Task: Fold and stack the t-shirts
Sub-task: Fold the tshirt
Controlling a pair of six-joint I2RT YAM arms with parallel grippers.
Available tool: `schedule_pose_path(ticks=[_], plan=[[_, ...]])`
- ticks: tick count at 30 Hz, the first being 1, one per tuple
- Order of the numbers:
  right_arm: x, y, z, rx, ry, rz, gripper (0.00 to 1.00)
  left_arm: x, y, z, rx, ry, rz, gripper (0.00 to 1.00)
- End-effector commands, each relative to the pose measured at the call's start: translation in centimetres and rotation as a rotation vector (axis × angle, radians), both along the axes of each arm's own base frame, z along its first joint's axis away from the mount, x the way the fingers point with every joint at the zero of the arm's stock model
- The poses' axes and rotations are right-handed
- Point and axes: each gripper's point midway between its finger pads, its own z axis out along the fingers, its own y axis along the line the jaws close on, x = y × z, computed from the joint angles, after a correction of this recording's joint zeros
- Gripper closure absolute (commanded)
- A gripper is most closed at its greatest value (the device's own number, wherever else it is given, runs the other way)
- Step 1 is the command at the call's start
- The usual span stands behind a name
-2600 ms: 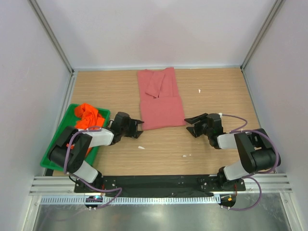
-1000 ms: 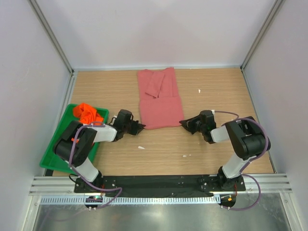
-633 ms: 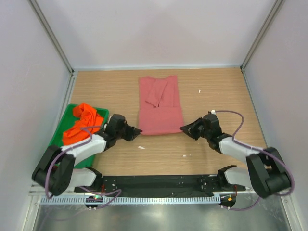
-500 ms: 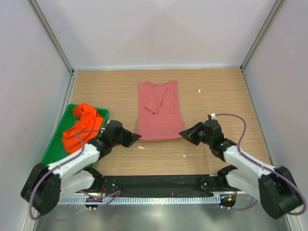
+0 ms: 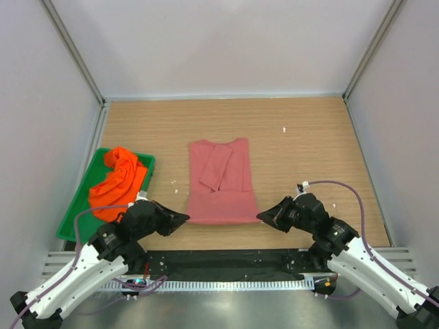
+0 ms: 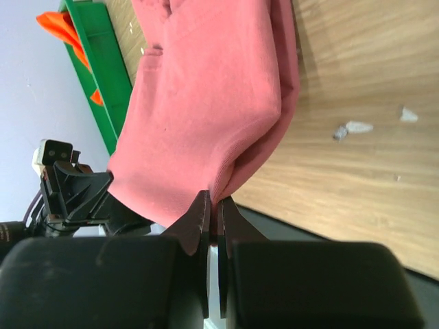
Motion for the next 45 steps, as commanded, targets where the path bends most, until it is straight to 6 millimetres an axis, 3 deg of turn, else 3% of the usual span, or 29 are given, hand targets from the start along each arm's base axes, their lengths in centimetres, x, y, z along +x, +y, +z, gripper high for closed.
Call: schedule_pose_path(ticks=[1, 9, 15, 16, 20, 21, 24, 25, 27, 31, 37, 45], plan=[[-0.6, -1.2, 1.0, -0.034, 0.038, -0.05, 0.99, -1.0, 2.7, -0.4, 0.075, 0.053, 0.076, 1.0], [-2.2, -1.2, 3.1, -0.049, 0.065, 0.023, 0.98, -2.7, 3.3, 0.8, 0.081, 0.102, 0.048, 1.0], [-2.5, -0.9, 5.0, -0.063, 0.057, 0.069, 0.98, -2.2, 3.5, 3.2, 0.079, 0.057, 0.053, 1.0], [-2.3, -0.6, 6.2, -0.052, 0.037, 0.081, 0.99, -1.9, 3.4, 3.8, 0.111, 0.043, 0.037, 1.0], [-1.3, 0.4, 8.7, -0.071, -0.011, 0.13, 0.99, 0.0, 3.0, 5.6, 0.169, -0.023, 0.043, 1.0], [-0.8, 0.8, 10.4, -0.06, -0.04, 0.136, 0.98, 0.6, 2.7, 6.1, 0.168, -0.04, 0.048, 1.0], [0.4, 1.4, 11.1, -0.11, -0.053, 0.166, 0.98, 2.2, 2.2, 7.7, 0.184, -0.088, 0.067, 1.0], [1.3, 1.4, 12.7, -0.102, -0.082, 0.154, 0.99, 2.7, 2.0, 8.6, 0.175, -0.105, 0.074, 1.0], [2.3, 2.2, 13.4, -0.09, -0.069, 0.184, 0.99, 3.6, 1.2, 9.0, 0.182, -0.122, 0.062, 1.0], [5.1, 1.7, 13.6, -0.056, -0.041, 0.174, 0.99, 5.5, -0.3, 9.8, 0.147, -0.111, 0.019, 1.0], [8.7, 3.0, 14.7, -0.026, -0.036, 0.227, 0.99, 11.2, 0.9, 11.2, 0.098, -0.117, 0.071, 1.0], [12.9, 3.5, 15.9, -0.004, -0.043, 0.225, 0.99, 15.8, 0.2, 12.1, 0.059, -0.123, 0.057, 1.0]])
